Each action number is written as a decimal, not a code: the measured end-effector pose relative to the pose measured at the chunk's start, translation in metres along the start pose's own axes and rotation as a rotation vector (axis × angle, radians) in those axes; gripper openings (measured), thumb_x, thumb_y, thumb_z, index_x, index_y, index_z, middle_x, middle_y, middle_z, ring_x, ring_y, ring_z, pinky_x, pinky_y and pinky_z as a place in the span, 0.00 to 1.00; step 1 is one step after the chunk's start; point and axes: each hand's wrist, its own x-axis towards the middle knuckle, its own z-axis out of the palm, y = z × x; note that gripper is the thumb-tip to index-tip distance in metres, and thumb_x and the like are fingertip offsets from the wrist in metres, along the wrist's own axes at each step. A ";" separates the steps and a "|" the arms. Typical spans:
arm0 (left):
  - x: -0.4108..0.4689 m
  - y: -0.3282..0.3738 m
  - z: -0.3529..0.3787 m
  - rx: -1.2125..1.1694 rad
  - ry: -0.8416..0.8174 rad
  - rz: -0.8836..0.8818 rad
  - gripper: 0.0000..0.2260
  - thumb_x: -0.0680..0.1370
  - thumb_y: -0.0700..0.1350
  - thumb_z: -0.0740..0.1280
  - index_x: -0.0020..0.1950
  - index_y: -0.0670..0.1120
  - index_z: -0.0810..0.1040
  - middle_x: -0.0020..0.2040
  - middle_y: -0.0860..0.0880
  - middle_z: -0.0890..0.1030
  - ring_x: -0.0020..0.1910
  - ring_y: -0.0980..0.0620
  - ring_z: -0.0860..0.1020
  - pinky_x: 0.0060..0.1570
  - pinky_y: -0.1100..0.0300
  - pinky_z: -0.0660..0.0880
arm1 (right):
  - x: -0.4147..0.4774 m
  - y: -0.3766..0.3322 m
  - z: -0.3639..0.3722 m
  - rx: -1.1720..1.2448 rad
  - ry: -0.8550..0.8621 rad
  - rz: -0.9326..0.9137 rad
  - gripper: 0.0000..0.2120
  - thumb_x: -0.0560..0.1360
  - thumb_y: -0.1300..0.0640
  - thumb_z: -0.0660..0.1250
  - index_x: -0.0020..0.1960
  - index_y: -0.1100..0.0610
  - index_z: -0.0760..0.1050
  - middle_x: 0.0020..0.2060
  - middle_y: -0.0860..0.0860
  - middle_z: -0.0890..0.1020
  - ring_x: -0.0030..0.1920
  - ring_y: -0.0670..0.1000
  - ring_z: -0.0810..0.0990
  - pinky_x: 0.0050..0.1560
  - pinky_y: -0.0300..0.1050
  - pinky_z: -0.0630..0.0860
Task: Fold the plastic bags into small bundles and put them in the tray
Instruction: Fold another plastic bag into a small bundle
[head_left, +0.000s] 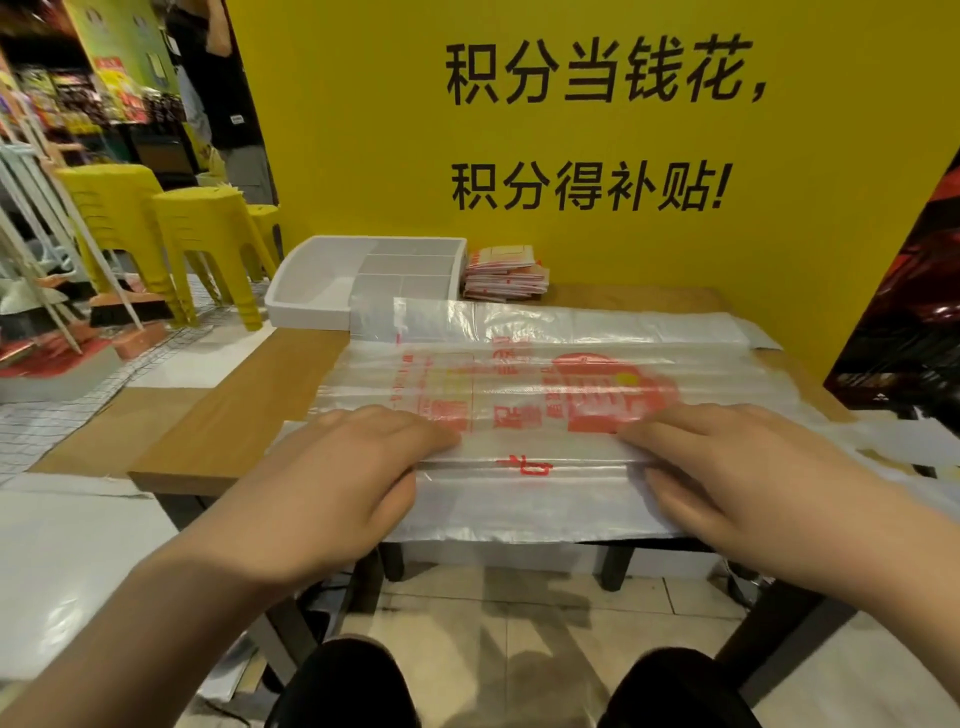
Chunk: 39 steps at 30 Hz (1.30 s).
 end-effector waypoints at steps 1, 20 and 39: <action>0.000 -0.001 -0.001 0.003 0.005 -0.002 0.19 0.80 0.52 0.55 0.70 0.61 0.71 0.64 0.61 0.78 0.62 0.58 0.75 0.57 0.57 0.75 | 0.000 0.000 0.000 -0.021 0.005 -0.006 0.20 0.80 0.40 0.49 0.64 0.41 0.73 0.52 0.38 0.79 0.49 0.45 0.77 0.49 0.45 0.74; 0.055 -0.021 0.002 -0.067 -0.033 -0.237 0.16 0.83 0.52 0.61 0.71 0.58 0.69 0.64 0.55 0.73 0.64 0.52 0.71 0.64 0.54 0.69 | 0.054 0.026 0.004 0.113 -0.015 0.143 0.19 0.82 0.42 0.53 0.72 0.39 0.65 0.61 0.41 0.75 0.60 0.48 0.76 0.55 0.46 0.72; 0.034 0.022 0.027 -0.042 -0.302 -0.334 0.29 0.75 0.72 0.37 0.76 0.71 0.37 0.78 0.60 0.33 0.77 0.50 0.30 0.76 0.42 0.32 | 0.046 -0.026 0.026 0.286 -0.235 0.067 0.27 0.79 0.33 0.37 0.78 0.32 0.41 0.76 0.33 0.36 0.75 0.35 0.31 0.75 0.39 0.32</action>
